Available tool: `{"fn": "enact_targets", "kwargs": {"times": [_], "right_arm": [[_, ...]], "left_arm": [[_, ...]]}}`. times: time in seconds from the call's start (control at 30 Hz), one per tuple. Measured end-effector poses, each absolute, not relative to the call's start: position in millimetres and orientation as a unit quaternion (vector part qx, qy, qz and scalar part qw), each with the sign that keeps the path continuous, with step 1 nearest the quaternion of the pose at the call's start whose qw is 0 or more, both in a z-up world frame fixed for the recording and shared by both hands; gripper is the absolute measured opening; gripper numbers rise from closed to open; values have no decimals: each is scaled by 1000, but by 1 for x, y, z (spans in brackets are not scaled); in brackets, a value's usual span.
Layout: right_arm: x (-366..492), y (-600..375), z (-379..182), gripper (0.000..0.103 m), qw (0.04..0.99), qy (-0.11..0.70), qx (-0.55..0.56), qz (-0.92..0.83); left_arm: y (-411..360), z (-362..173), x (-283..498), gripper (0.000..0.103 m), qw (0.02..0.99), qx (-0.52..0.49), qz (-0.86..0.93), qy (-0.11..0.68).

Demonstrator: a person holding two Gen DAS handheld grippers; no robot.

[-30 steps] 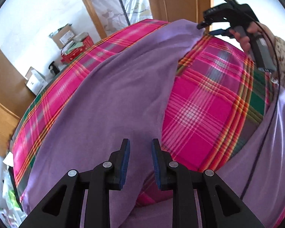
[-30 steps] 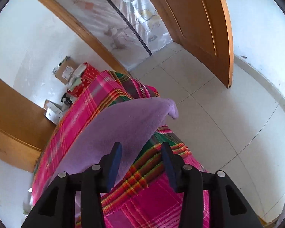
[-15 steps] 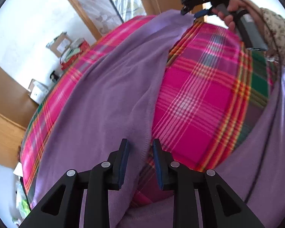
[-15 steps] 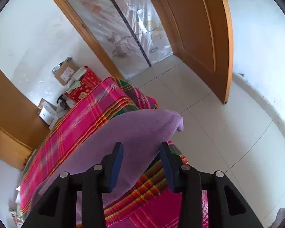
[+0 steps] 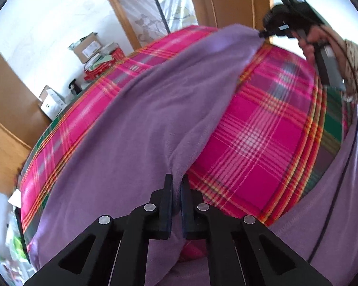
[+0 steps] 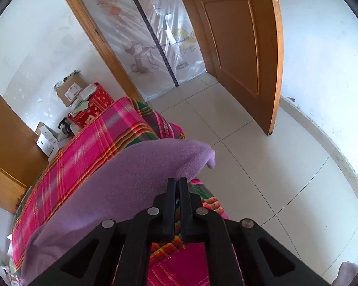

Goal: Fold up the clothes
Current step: 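Close the left tool on the fabric while the right tool holds the folded edge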

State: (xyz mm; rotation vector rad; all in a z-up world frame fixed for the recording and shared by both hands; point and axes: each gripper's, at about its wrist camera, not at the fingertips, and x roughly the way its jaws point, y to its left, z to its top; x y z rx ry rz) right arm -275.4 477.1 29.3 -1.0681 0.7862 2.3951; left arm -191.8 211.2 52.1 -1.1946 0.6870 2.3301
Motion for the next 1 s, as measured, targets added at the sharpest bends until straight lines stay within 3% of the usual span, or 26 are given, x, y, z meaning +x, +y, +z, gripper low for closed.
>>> {"fn": "enact_targets", "kwargs": {"times": [0.33, 0.53, 0.6, 0.63, 0.73, 0.97, 1.0], "right_arm": [[-240, 481, 59, 0, 244, 243, -369, 863], [-224, 499, 44, 3, 212, 281, -375, 857], [-225, 510, 36, 11, 191, 329, -370, 848], [-228, 513, 32, 24, 175, 345, -371, 844], [-236, 517, 22, 36, 160, 364, -374, 838], [-256, 519, -5, 35, 134, 434, -389, 802], [-257, 518, -6, 28, 135, 437, -386, 802]], "left_arm": [[182, 72, -165, 5, 263, -429, 834, 227], [177, 61, -167, 5, 269, -444, 823, 233], [177, 60, -164, 5, 269, -442, 823, 234], [177, 60, -162, 5, 269, -441, 823, 235], [175, 57, -163, 5, 265, -449, 821, 233], [176, 55, -166, 5, 264, -455, 820, 228], [176, 55, -166, 5, 263, -455, 820, 228]]}}
